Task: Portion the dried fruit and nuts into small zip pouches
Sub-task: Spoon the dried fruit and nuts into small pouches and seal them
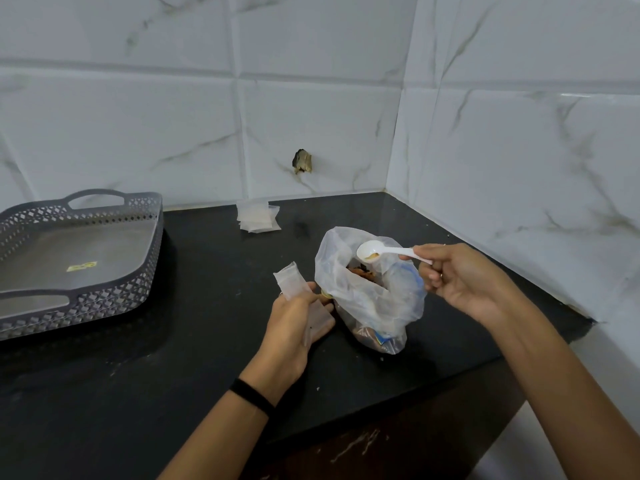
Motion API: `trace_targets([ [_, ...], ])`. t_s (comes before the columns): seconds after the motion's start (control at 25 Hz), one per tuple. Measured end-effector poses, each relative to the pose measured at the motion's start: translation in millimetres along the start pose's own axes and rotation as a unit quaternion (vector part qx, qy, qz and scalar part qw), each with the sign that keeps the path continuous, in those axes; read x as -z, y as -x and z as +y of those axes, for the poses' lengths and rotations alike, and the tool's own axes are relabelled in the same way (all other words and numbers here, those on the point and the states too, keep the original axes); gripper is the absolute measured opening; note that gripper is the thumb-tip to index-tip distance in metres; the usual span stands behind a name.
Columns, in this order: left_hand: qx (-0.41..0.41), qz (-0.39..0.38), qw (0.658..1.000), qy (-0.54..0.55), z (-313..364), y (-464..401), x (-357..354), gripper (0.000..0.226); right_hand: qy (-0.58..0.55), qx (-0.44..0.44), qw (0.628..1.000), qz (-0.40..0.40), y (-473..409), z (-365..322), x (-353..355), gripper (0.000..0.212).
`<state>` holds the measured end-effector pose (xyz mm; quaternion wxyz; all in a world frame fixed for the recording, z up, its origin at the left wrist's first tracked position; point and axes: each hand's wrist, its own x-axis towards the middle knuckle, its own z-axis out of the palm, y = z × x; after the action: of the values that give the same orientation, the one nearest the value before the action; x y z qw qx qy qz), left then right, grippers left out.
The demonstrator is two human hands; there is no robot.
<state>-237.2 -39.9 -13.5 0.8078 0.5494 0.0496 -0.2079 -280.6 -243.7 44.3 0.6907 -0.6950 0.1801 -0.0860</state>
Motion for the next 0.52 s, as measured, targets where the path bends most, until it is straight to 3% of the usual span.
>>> trace_targets([
  [0.24, -0.017, 0.002, 1.000, -0.022, -2, 3, 4, 0.025, 0.073, 0.047, 0.996, 0.016, 8, -4, 3, 0.017],
  [0.32, -0.106, 0.030, 0.988, -0.105, -3, 8, 3, 0.024, 0.064, 0.055, 0.996, 0.010, 14, -6, 1, 0.019],
  [0.44, -0.263, 0.063, 0.936, -0.227, 4, 16, 2, 0.012, 0.020, 0.078, 0.997, -0.015, 28, -13, -5, 0.018],
  [0.52, -0.303, 0.064, 0.912, -0.269, 9, 20, 4, 0.007, -0.007, 0.095, 0.995, -0.040, 41, -20, -12, 0.017],
])
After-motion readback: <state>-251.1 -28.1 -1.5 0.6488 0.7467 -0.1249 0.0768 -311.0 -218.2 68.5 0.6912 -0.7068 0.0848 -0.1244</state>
